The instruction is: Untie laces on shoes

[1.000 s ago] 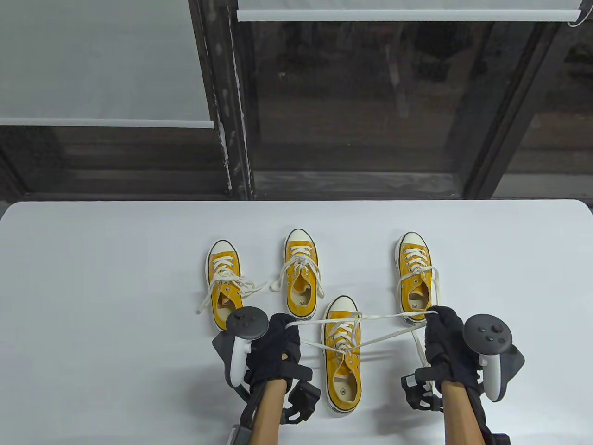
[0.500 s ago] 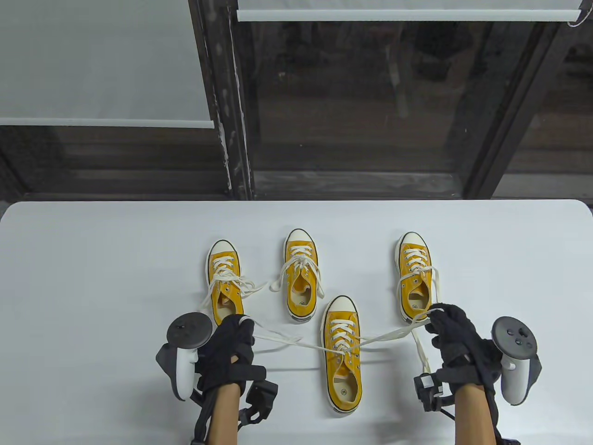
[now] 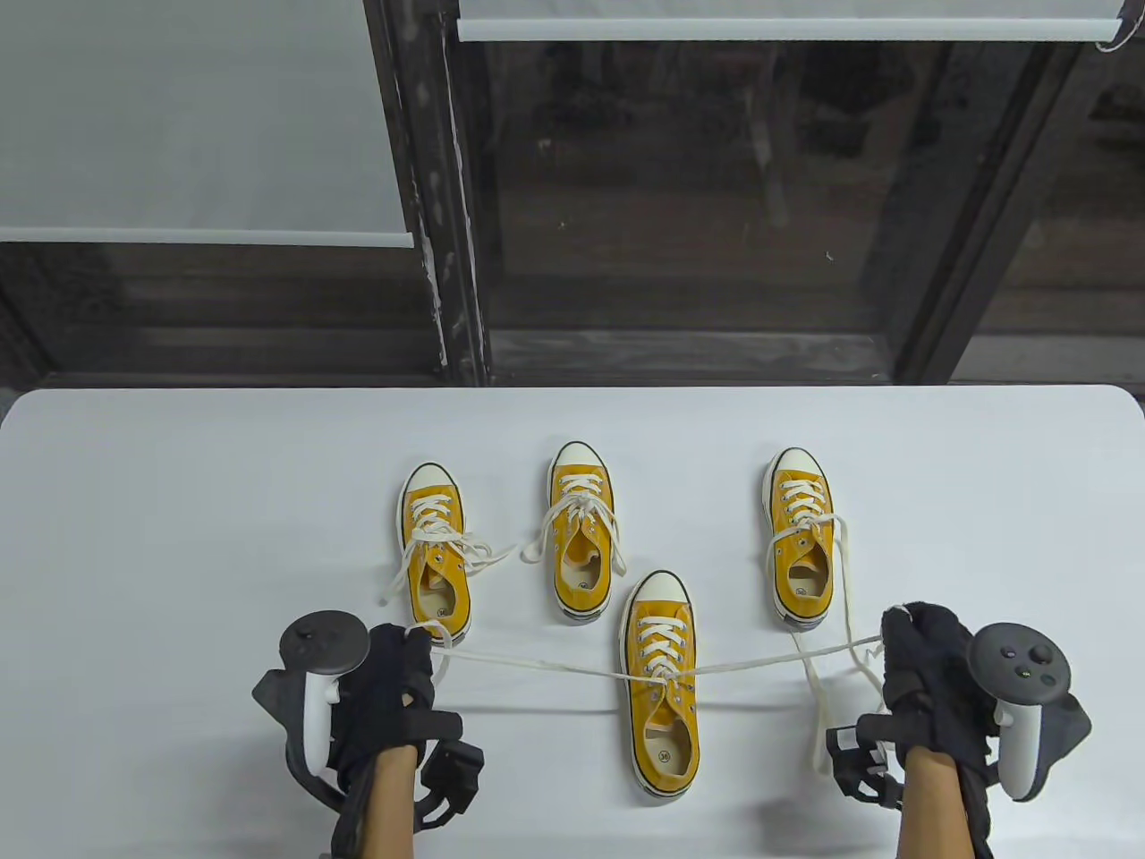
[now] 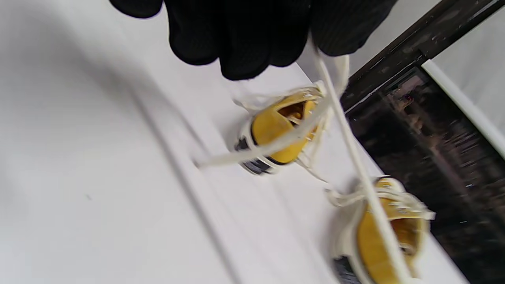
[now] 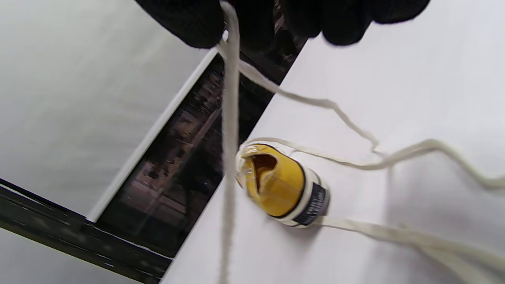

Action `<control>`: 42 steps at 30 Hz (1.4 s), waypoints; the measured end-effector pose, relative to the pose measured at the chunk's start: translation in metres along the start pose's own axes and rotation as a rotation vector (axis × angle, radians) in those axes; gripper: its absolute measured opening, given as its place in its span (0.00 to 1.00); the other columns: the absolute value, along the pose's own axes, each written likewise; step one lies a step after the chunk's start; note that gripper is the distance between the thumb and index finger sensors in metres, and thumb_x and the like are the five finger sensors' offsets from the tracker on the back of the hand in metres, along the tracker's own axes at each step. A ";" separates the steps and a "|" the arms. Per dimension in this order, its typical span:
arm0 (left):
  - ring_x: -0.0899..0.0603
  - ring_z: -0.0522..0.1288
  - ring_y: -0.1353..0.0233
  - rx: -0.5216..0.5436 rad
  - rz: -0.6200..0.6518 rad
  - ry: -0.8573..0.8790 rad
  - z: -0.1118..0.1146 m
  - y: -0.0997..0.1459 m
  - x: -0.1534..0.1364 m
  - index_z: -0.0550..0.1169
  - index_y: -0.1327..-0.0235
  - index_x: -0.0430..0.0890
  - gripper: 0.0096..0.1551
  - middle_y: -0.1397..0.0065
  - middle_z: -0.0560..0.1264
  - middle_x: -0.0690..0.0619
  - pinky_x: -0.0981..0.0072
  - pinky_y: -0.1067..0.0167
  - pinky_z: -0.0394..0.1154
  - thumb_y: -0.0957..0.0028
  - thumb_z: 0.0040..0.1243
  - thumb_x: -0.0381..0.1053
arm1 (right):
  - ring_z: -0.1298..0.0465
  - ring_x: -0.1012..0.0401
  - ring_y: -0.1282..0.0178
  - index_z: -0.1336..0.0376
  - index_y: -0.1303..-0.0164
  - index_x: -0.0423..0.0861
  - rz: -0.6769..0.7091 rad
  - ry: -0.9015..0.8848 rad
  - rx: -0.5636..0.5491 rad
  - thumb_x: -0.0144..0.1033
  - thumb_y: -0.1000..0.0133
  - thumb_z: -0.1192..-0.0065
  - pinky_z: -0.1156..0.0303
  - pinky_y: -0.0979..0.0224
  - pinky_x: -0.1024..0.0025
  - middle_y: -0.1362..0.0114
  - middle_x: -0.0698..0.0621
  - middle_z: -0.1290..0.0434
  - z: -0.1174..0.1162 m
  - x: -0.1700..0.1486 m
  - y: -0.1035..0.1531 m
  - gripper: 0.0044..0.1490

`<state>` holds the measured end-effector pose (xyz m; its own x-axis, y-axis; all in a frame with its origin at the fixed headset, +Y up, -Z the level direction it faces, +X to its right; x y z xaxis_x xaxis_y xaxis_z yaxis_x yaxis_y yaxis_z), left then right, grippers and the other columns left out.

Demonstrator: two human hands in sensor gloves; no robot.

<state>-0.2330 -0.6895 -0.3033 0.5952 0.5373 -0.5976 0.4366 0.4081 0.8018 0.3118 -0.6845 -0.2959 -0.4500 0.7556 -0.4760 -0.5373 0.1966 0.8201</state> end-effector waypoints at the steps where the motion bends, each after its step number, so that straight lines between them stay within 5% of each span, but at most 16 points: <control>1: 0.38 0.64 0.19 0.030 0.001 -0.060 0.000 0.001 0.002 0.65 0.18 0.50 0.33 0.24 0.70 0.48 0.32 0.23 0.53 0.33 0.54 0.61 | 0.51 0.32 0.18 0.56 0.11 0.44 0.002 0.048 -0.024 0.48 0.28 0.50 0.50 0.23 0.33 0.14 0.32 0.58 0.001 0.000 0.000 0.41; 4: 0.34 0.55 0.13 0.108 0.035 -0.219 0.000 0.005 0.013 0.57 0.13 0.53 0.40 0.15 0.62 0.48 0.27 0.21 0.45 0.34 0.55 0.64 | 0.56 0.31 0.18 0.62 0.09 0.45 0.038 0.145 -0.101 0.47 0.29 0.48 0.53 0.23 0.31 0.14 0.32 0.60 0.002 0.006 0.003 0.45; 7: 0.36 0.38 0.08 0.023 0.141 -0.251 0.009 0.005 0.026 0.50 0.11 0.61 0.43 0.07 0.49 0.52 0.25 0.21 0.31 0.35 0.53 0.66 | 0.53 0.33 0.16 0.61 0.09 0.47 0.096 0.166 -0.076 0.47 0.29 0.48 0.52 0.23 0.32 0.13 0.34 0.58 -0.003 0.015 0.008 0.44; 10: 0.38 0.34 0.08 0.017 0.208 -0.300 0.021 0.011 0.035 0.49 0.11 0.65 0.43 0.05 0.46 0.55 0.26 0.20 0.29 0.36 0.52 0.68 | 0.40 0.40 0.18 0.55 0.10 0.47 0.187 0.179 0.088 0.47 0.29 0.47 0.43 0.23 0.38 0.15 0.39 0.46 -0.024 0.027 0.014 0.40; 12: 0.37 0.35 0.08 -0.005 0.256 -0.329 0.031 0.015 0.040 0.50 0.11 0.64 0.43 0.05 0.46 0.54 0.25 0.20 0.30 0.36 0.52 0.68 | 0.32 0.45 0.23 0.47 0.13 0.47 0.246 0.189 0.312 0.47 0.29 0.47 0.39 0.24 0.42 0.19 0.42 0.38 -0.051 0.036 0.018 0.35; 15: 0.37 0.35 0.08 -0.074 0.315 -0.334 0.041 0.018 0.045 0.50 0.12 0.65 0.43 0.05 0.46 0.54 0.25 0.20 0.31 0.37 0.52 0.68 | 0.29 0.48 0.28 0.48 0.14 0.44 0.250 0.285 0.550 0.51 0.30 0.47 0.37 0.26 0.45 0.21 0.42 0.37 -0.091 0.040 0.029 0.38; 18: 0.37 0.36 0.08 -0.092 0.340 -0.348 0.047 0.020 0.047 0.50 0.12 0.64 0.43 0.05 0.47 0.54 0.25 0.20 0.32 0.37 0.52 0.68 | 0.27 0.52 0.33 0.50 0.15 0.42 0.283 0.532 0.650 0.58 0.32 0.46 0.35 0.28 0.48 0.24 0.43 0.36 -0.128 0.043 0.044 0.44; 24: 0.36 0.37 0.08 -0.118 0.362 -0.388 0.056 0.022 0.048 0.51 0.12 0.63 0.43 0.06 0.48 0.53 0.25 0.20 0.32 0.37 0.52 0.68 | 0.23 0.58 0.44 0.49 0.17 0.41 0.332 0.910 0.591 0.68 0.37 0.45 0.30 0.33 0.53 0.33 0.50 0.31 -0.174 0.042 0.074 0.52; 26: 0.36 0.37 0.08 -0.123 0.373 -0.404 0.059 0.023 0.049 0.51 0.12 0.63 0.43 0.06 0.48 0.53 0.25 0.20 0.32 0.37 0.52 0.68 | 0.22 0.62 0.48 0.45 0.20 0.42 0.361 0.982 0.475 0.66 0.37 0.45 0.28 0.36 0.56 0.37 0.53 0.28 -0.178 0.044 0.077 0.47; 30: 0.36 0.37 0.08 -0.140 0.393 -0.404 0.063 0.025 0.051 0.51 0.12 0.62 0.43 0.06 0.48 0.52 0.25 0.20 0.33 0.37 0.52 0.67 | 0.19 0.67 0.58 0.34 0.33 0.42 0.358 0.885 0.400 0.52 0.31 0.46 0.24 0.43 0.62 0.49 0.58 0.23 -0.171 0.044 0.071 0.28; 42: 0.36 0.37 0.09 -0.172 0.403 -0.402 0.066 0.025 0.054 0.50 0.11 0.61 0.44 0.06 0.47 0.51 0.25 0.20 0.34 0.37 0.52 0.68 | 0.19 0.65 0.65 0.28 0.39 0.40 0.372 0.676 0.237 0.43 0.35 0.42 0.24 0.48 0.62 0.55 0.54 0.20 -0.115 0.076 0.050 0.25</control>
<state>-0.1453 -0.6986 -0.3149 0.9149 0.3666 -0.1690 0.0271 0.3620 0.9318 0.1683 -0.6894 -0.3272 -0.9446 0.2711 -0.1851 -0.1357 0.1912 0.9721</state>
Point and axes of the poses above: the tracker on the back of each hand, its own x axis roughly to the thumb side, its own y axis roughly from the fingertips to the wrist, z = x × y, the point moved 2 cm from there along -y, roughly from the wrist to the fingertips
